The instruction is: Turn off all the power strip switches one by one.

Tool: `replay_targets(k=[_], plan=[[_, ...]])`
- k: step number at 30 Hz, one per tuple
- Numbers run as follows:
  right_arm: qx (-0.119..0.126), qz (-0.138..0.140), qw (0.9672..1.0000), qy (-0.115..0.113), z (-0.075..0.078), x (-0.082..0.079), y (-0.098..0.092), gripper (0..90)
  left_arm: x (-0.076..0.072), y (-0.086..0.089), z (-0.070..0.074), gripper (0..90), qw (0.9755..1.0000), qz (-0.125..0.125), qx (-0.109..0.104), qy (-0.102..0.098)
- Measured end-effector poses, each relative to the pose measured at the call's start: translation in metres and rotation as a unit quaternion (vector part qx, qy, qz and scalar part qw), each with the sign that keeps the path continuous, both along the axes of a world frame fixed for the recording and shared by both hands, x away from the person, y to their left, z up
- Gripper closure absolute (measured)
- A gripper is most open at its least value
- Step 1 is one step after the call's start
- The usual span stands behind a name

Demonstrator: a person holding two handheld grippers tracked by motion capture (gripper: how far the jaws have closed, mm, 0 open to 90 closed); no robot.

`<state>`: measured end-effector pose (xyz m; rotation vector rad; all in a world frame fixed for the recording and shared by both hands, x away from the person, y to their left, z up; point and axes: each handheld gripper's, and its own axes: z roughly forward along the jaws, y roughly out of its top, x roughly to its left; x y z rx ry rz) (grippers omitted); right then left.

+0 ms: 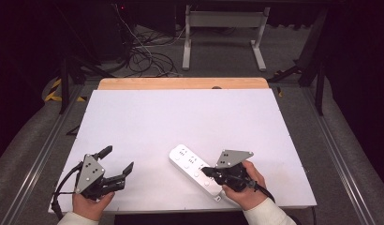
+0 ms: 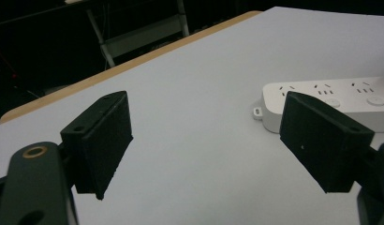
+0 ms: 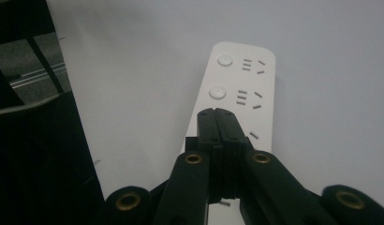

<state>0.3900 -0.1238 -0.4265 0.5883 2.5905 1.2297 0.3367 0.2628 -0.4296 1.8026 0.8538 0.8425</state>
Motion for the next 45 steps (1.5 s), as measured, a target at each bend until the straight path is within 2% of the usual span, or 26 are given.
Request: replay_targets(k=[3,7,29,45], plan=[[0.0,-0.005,1.0,0.002,-0.003,-0.004,-0.008,90.0,0.0,0.0,0.0,17.6,1.0,0.0,0.0,0.0],[-0.007,-0.009,0.9998,0.015,-0.015,-0.005,-0.012,90.0,0.001,0.0,0.0,17.7,1.0,0.0,0.004,0.0],[-0.037,0.002,0.9988,0.032,-0.03,-0.005,-0.002,90.0,0.0,0.0,0.0,17.6,1.0,0.0,0.002,0.002],[-0.023,0.009,0.998,0.058,-0.035,-0.002,-0.003,90.0,0.0,0.0,0.0,17.6,1.0,0.0,0.006,0.0]])
